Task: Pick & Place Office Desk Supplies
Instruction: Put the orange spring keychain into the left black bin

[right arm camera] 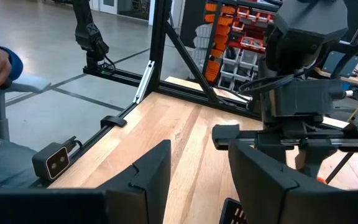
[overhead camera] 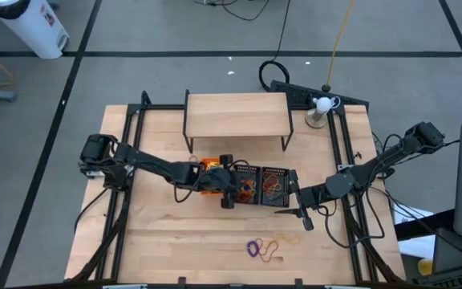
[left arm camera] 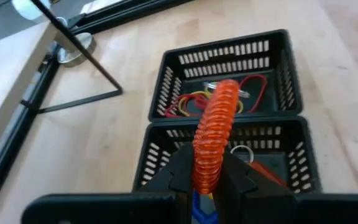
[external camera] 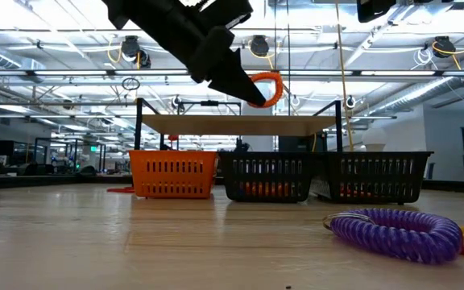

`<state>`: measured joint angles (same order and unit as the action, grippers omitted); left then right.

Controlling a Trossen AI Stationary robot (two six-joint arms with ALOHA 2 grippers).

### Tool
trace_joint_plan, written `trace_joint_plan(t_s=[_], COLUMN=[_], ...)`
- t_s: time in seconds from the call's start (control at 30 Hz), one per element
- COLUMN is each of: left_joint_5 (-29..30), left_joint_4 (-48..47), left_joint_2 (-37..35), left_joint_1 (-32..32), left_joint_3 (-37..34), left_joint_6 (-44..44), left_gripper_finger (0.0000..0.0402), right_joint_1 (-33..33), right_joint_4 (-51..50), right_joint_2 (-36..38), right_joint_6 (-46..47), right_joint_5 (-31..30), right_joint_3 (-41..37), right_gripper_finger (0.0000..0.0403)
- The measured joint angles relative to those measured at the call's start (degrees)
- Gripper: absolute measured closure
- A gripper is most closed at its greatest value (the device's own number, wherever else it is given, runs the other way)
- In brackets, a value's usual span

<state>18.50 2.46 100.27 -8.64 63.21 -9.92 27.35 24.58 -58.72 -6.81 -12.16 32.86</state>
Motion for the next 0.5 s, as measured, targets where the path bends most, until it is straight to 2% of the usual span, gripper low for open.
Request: trace_joint_plan(t_s=[0.13,0.27,0.5], left_joint_5=[-4.0,-5.0,-5.0], left_joint_4=[-0.2,-0.9,-1.0], left_joint_2=[0.0,0.0,0.0], left_joint_1=[0.0,0.0,0.7], left_joint_3=[0.0,0.0,0.0], left_joint_6=[0.1,0.6,1.5], left_gripper_finger=[0.0365,0.0358,0.0293], right_joint_1=[0.0,0.0,0.0], right_joint_4=[0.0,0.0,0.0], right_joint_2=[0.0,0.0,0.0], right_joint_6=[-0.1,-0.1,-0.1], right_joint_5=[0.0,0.0,0.0], right_joint_3=[0.0,0.0,0.0], right_gripper_finger=[0.0252,0.0252,0.0252])
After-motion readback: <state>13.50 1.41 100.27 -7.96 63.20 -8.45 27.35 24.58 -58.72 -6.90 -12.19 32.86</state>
